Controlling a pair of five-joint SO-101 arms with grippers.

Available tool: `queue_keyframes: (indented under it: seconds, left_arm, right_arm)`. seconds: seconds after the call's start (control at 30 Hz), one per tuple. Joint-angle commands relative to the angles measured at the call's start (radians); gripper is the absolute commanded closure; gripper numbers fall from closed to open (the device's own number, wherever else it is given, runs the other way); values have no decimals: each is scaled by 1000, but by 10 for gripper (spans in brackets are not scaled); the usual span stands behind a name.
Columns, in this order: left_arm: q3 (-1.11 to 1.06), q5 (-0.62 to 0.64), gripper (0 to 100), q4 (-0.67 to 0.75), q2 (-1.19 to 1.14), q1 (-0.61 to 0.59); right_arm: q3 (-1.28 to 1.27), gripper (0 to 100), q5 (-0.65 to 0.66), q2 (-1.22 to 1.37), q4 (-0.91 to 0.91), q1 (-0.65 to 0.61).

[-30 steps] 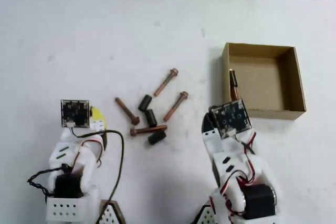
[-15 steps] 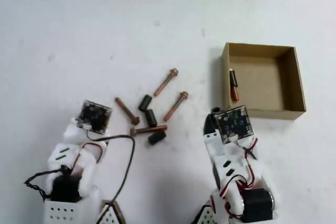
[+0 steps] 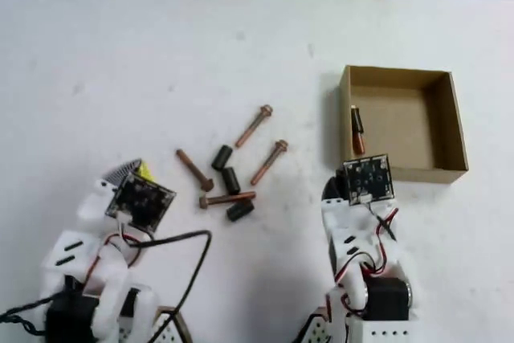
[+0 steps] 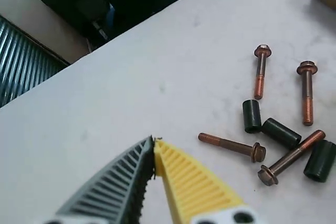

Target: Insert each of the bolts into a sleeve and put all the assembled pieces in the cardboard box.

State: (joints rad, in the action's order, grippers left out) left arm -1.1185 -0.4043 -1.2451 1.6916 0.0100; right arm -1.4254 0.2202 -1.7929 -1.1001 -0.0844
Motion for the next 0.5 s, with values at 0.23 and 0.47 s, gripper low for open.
queue_keyframes:
  seconds: [0.23, 0.47]
  left_arm:
    - [293, 41, 980, 74, -526, 94]
    - [313, 37, 980, 190, -822, 263]
  right_arm:
    - [8, 981, -11, -8, 24, 12]
    - [-8, 981, -11, -10, 30, 12]
